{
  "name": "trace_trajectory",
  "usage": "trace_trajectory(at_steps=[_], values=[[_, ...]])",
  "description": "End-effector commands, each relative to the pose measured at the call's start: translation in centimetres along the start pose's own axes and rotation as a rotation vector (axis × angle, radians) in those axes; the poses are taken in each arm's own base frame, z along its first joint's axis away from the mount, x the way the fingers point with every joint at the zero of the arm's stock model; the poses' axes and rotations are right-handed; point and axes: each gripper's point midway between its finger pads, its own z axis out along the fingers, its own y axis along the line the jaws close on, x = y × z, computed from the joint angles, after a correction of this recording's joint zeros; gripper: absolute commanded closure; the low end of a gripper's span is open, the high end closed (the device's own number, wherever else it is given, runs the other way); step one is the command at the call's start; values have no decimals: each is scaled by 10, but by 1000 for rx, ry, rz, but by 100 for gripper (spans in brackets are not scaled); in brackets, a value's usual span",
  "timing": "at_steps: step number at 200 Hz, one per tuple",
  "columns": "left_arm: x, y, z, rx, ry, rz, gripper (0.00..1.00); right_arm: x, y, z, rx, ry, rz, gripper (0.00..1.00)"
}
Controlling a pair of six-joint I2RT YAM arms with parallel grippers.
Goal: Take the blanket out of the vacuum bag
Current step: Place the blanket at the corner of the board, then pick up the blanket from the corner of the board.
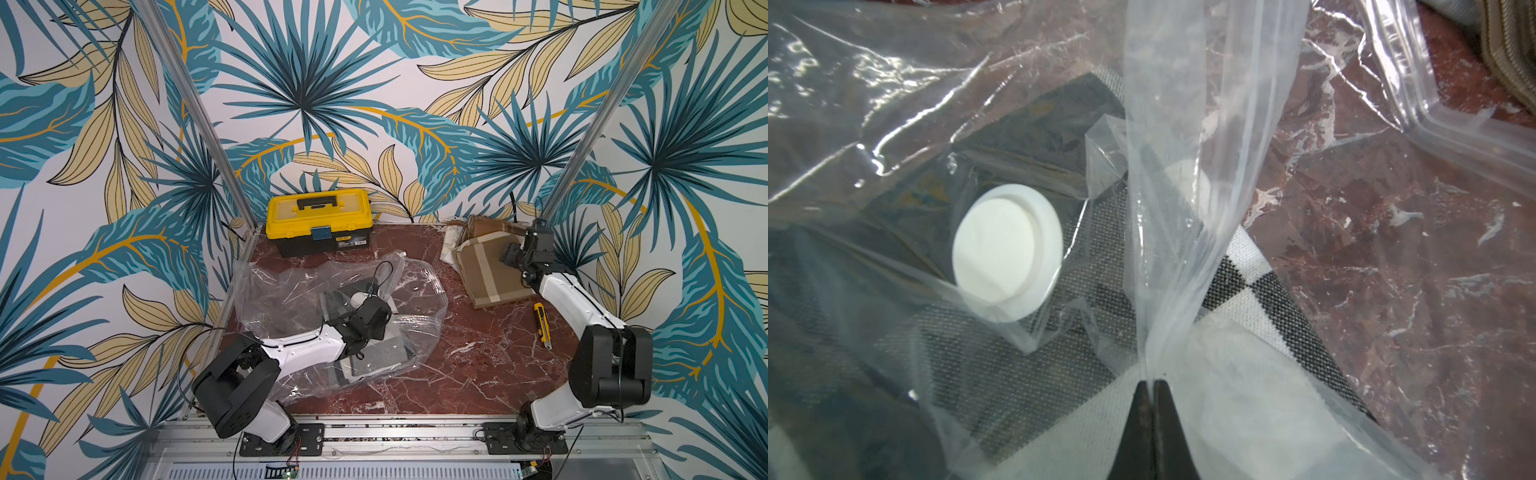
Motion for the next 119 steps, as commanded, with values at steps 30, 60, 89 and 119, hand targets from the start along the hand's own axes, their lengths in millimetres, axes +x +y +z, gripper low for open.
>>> trace_trajectory(at_steps=[30, 60, 89, 119], values=[[-11, -13, -7, 39, -27, -5, 100, 120, 67, 48, -118, 429, -226, 17], [-9, -9, -8, 26, -30, -2, 100, 128, 69, 55, -62, 473, -287, 17], [-7, -9, -5, 27, -25, -1, 100, 142, 63, 59, -25, 549, -301, 17], [-5, -10, -3, 30, -24, 0, 100, 161, 57, 64, -1, 624, -325, 17]])
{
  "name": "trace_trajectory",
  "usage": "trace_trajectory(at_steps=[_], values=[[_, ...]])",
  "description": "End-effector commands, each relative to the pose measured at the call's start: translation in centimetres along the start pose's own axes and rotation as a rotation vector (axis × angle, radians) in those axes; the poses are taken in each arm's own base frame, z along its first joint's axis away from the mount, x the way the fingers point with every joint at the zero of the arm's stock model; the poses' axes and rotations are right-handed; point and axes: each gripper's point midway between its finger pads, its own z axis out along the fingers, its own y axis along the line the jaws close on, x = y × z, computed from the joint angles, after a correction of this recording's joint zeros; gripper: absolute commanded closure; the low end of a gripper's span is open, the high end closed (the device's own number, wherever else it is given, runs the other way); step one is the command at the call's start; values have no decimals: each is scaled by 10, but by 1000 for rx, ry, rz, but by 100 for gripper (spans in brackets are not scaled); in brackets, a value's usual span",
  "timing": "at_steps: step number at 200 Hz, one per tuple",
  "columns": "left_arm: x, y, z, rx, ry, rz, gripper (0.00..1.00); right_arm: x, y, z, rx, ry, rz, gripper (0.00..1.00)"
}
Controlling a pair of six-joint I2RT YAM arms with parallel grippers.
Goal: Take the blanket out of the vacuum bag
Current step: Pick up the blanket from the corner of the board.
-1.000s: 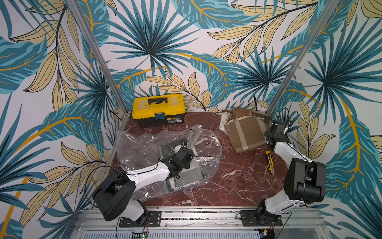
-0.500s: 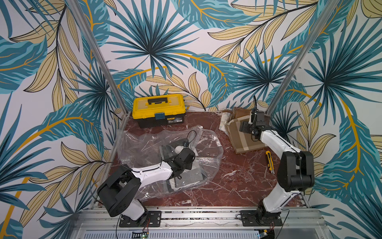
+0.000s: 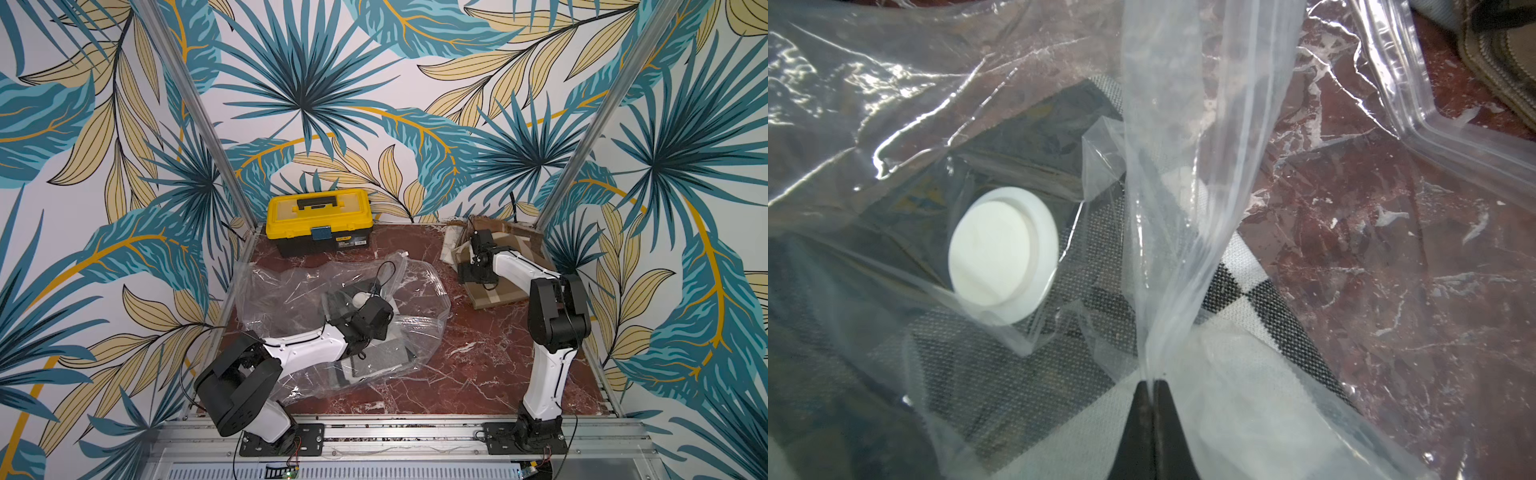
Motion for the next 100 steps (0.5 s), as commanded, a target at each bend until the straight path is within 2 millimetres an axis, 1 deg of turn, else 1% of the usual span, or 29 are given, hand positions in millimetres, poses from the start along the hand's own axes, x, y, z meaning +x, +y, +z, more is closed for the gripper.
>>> trace_trajectory(at_steps=[1, 8, 16, 20, 32, 42, 50, 60, 69, 100], values=[[0, -5, -1, 20, -11, -1, 100, 36, -3, 20, 36, 149, -38, 17], [0, -4, 0, 17, -10, -2, 100, 38, -3, 21, 35, 162, -40, 19], [0, -4, 0, 16, -11, 0, 100, 40, -2, 23, 31, 171, -44, 23], [1, -4, 0, 16, -9, 1, 100, 41, -2, 23, 32, 175, -43, 28], [0, -4, 0, 15, -11, 0, 100, 41, -1, 23, 25, 178, -43, 48], [0, -3, 0, 12, -11, -1, 100, 41, 0, 21, 21, 179, -36, 72], [0, -3, -1, 13, -12, 0, 100, 39, 1, 19, 11, 176, -30, 83], [0, -2, -1, 11, -14, -2, 100, 38, 4, 15, -10, 172, -23, 94], [0, -2, -2, 10, -16, -2, 100, 35, 7, 12, -28, 164, -12, 100], [0, -2, -3, 13, -17, -5, 100, 20, 22, -8, -154, 102, 64, 100]])
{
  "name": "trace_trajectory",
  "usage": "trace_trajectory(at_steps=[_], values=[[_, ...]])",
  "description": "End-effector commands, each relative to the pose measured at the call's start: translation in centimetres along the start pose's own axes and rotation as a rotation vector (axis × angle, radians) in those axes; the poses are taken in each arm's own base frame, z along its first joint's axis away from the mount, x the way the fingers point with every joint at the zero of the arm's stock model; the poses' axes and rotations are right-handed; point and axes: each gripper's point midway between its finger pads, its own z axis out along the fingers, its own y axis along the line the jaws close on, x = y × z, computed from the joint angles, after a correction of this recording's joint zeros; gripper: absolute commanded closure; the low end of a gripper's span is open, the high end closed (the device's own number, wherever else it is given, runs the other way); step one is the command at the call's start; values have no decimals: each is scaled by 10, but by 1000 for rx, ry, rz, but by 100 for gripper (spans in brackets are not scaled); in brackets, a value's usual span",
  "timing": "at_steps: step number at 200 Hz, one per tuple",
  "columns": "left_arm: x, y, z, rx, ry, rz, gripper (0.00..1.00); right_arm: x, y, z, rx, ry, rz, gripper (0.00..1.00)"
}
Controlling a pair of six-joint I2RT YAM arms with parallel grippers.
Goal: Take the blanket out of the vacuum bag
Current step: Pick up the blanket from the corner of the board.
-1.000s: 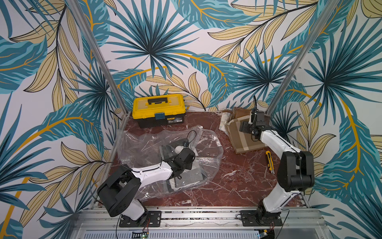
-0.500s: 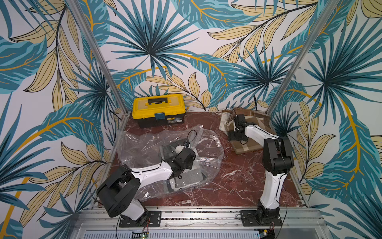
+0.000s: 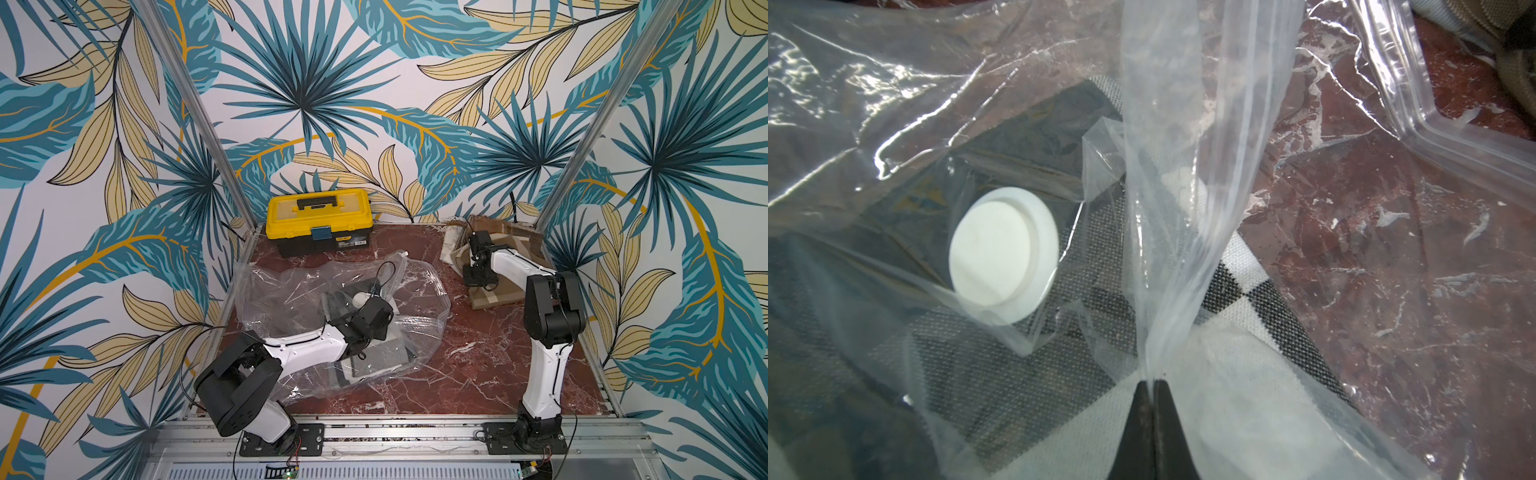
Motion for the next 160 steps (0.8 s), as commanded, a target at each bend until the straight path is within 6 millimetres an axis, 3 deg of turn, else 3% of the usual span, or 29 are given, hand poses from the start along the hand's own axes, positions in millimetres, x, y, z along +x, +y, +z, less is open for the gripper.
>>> trace_trajectory(at_steps=[1, 40, 77, 119, 160], values=[[-1, -2, -4, 14, -14, -6, 100, 9, 23, -15, -161, 26, 52, 100], [2, 2, -6, 9, -15, -10, 100, -30, 46, -67, -477, -129, 191, 100], [3, 1, -5, 14, -15, -12, 100, -60, 47, -107, -686, -216, 295, 100], [4, 1, -5, 17, -15, -10, 100, -73, 19, -127, -697, -268, 338, 100], [6, 0, -3, 18, -9, -9, 100, -96, -45, -149, -728, -454, 483, 100]])
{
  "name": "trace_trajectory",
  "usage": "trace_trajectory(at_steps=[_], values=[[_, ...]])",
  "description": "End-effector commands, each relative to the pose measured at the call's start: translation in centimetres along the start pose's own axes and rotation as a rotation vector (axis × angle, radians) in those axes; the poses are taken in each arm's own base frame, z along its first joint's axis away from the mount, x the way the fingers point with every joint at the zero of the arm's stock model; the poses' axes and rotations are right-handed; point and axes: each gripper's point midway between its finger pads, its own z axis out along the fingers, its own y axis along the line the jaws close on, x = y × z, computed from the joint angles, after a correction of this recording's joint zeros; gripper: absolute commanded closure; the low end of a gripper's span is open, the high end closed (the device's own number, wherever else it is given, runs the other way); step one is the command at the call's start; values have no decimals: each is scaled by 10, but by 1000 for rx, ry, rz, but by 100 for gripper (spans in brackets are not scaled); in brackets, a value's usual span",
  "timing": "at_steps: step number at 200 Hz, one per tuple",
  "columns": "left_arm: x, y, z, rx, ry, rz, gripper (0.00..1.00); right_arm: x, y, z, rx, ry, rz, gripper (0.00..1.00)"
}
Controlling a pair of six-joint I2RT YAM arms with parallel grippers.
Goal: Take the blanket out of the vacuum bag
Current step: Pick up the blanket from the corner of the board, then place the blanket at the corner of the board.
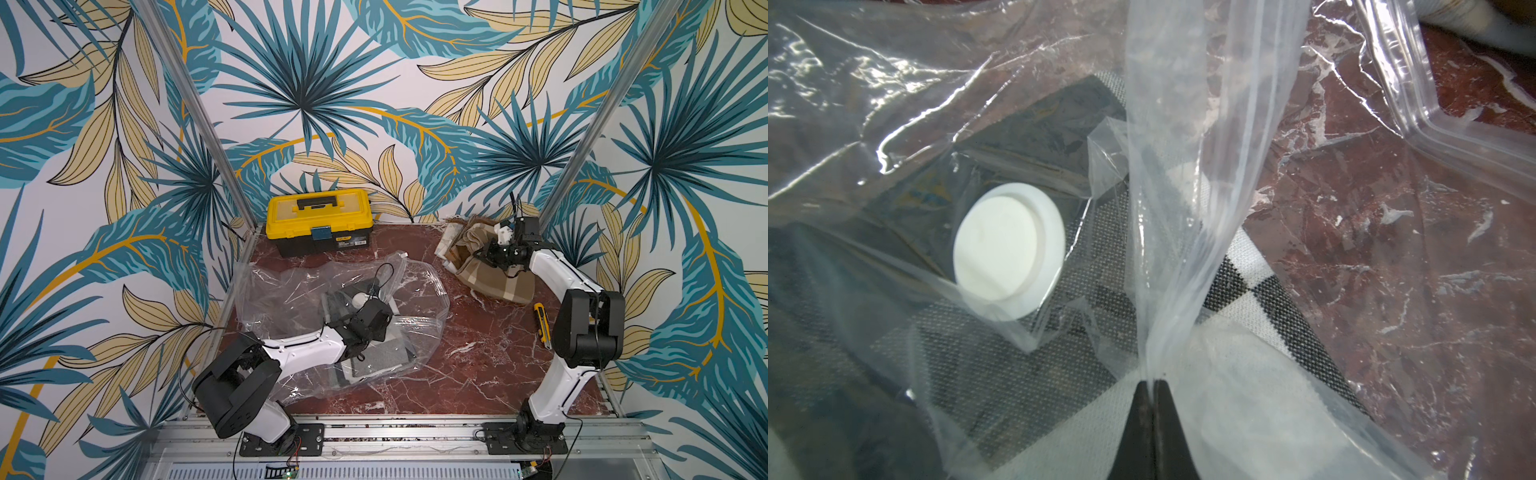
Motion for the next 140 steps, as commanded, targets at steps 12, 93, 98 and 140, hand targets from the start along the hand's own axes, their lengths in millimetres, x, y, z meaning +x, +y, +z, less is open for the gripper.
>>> trace_trajectory(at_steps=[12, 93, 98, 140], values=[[2, -3, -2, 19, -4, -2, 100, -60, 1, -55, -134, -256, 51, 100], [1, -7, 2, 26, 5, 6, 100, -113, -16, -158, -19, -650, 6, 100], [0, -8, 3, 26, 5, 6, 100, -114, -14, -164, -13, -671, -10, 100], [1, -12, 7, 37, 14, 17, 100, -121, -11, -192, 104, -745, -109, 100]])
